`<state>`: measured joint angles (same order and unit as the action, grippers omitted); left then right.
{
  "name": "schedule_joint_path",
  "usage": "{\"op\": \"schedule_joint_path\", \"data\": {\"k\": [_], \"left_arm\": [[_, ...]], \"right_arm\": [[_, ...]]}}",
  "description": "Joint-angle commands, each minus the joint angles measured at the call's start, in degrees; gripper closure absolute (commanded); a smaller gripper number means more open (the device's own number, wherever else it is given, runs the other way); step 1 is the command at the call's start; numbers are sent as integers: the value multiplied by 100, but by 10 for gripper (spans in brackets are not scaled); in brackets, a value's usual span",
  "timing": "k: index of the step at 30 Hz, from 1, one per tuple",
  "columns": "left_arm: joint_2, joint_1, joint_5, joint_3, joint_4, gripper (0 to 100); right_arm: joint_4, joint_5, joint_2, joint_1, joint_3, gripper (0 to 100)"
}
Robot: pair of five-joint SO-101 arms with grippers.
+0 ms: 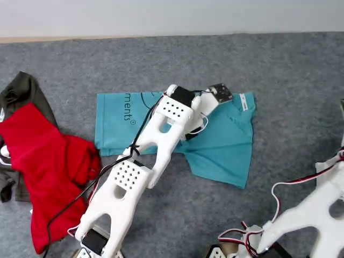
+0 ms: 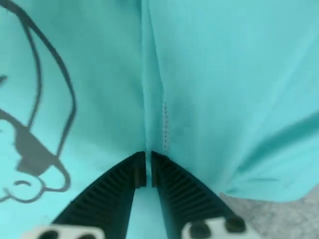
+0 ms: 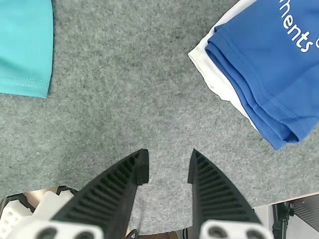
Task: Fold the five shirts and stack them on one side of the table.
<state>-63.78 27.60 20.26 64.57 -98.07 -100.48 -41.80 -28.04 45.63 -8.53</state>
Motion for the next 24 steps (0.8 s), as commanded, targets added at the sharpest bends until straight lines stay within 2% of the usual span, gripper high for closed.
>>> {"op": "schedule_joint_path", "data": {"k": [1,5,11,19,24], "left_arm": [[105,18,-53,822,-246,971],[158,18,-79,1411,-255,968],[624,325,-88,1349,-255,968],[1319,1415,-273,-391,-255,966],[1512,2075,-273,-1270,-237,892]], "right_arm": [[-189,-44,-145,57,44,865],[-198,-44,-163,57,44,865],[-198,-44,-163,57,44,865],[-189,-44,-145,57,44,865],[-163,-44,-127,57,44,865]]}}
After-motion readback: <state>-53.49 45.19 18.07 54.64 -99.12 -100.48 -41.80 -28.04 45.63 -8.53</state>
